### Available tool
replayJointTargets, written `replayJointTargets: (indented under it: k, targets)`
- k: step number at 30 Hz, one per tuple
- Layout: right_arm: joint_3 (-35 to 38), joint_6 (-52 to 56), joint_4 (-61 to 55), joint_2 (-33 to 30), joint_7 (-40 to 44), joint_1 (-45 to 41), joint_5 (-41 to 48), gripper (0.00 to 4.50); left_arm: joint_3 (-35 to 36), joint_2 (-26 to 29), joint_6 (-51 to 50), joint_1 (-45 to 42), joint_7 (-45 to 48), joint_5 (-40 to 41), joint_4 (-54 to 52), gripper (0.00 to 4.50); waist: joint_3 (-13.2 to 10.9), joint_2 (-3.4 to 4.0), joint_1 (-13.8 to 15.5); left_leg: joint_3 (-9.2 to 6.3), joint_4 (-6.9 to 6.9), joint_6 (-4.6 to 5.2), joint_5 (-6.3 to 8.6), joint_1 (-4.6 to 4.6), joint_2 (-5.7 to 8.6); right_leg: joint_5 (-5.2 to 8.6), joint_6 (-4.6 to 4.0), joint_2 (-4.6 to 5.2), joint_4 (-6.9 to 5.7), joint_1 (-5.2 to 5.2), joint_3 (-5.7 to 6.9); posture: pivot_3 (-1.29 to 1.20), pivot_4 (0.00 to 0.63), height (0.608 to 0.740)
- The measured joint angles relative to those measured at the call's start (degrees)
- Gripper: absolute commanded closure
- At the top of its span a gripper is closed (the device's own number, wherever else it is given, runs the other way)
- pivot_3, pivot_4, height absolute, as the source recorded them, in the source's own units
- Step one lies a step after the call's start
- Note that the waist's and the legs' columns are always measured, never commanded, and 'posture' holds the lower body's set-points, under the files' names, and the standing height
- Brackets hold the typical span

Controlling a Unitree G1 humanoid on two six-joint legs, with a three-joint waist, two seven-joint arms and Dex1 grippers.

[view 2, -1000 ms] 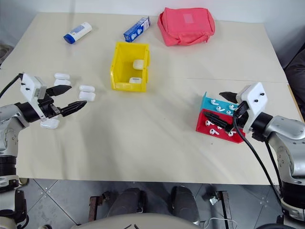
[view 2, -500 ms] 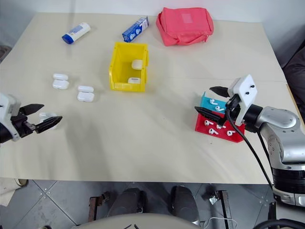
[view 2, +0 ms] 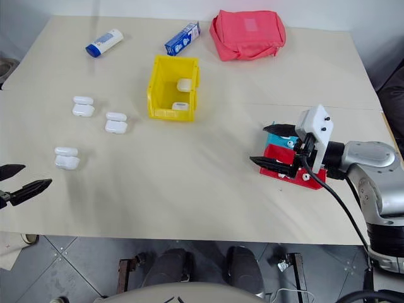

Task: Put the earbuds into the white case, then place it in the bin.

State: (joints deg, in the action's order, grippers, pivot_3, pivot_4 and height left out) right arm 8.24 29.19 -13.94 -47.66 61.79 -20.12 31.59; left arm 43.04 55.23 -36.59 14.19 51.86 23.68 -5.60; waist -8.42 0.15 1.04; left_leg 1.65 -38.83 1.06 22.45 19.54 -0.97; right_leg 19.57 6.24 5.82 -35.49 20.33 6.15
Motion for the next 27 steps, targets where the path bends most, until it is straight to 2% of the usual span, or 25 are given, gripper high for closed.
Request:
replayJointTargets:
  k: [4,7,13,17,19,27]
  targets:
    - [-1.04,-0.03,1.03,1.0,-0.17,-6.77,0.38,0.0,3.32,0.23,-4.93,2.85,-0.3,0.34,-5.45,0.03,-0.01,-0.01,-0.94,-0.11,0.0,-0.01,0.01,0.0,-0.03,0.0,-0.01,0.22,-0.02,0.0,0.02,0.0,0.15,0.74]
    - [-2.1,-0.41,2.57,1.83,0.06,-7.71,0.24,0.0,4.14,1.22,-8.16,2.61,-1.52,0.47,-7.81,0.03,-0.01,-0.01,-0.94,-0.33,0.0,-0.02,0.01,0.0,0.06,0.0,-0.01,0.3,-0.02,-0.12,0.03,0.0,0.15,0.74]
    - [-4.13,-0.75,4.17,3.53,0.3,-7.68,-0.2,0.0,0.39,3.26,-18.07,-4.5,-8.78,0.48,-12.36,0.03,-0.04,0.04,-0.96,-0.74,-0.09,-0.01,0.01,0.11,0.22,0.0,-0.01,0.4,-0.04,-0.26,0.02,0.0,0.15,0.74]
    - [-5.1,-1.29,4.15,4.29,0.23,-7.45,-0.24,0.0,-6.61,6.62,-29.14,-10.72,-13.29,0.62,-12.28,0.03,-0.07,0.09,-1.21,-0.91,-0.09,-0.01,0.01,0.09,0.28,0.0,-0.01,0.31,-0.05,-0.34,0.02,0.0,0.15,0.74]
    - [-5.32,-1.33,3.91,5.02,-0.35,-6.88,-0.32,0.0,-12.29,8.35,-34.04,-15.71,-14.88,0.76,-11.77,0.03,-0.08,0.09,-1.07,-1.1,-0.11,-0.01,0.01,0.13,0.28,0.0,-0.01,-0.07,-0.05,-0.36,-0.02,0.0,0.15,0.74]
    - [-5.1,-0.33,-0.65,5.82,-2.58,-1.69,0.71,0.0,-30.38,16.05,-47.96,-33.4,-16.63,1.03,-5.64,0.03,-0.1,0.12,-1.12,-1.24,-0.06,-0.02,0.0,0.12,0.32,0.01,-0.01,-0.28,-0.05,-0.39,-0.15,0.0,0.15,0.74]
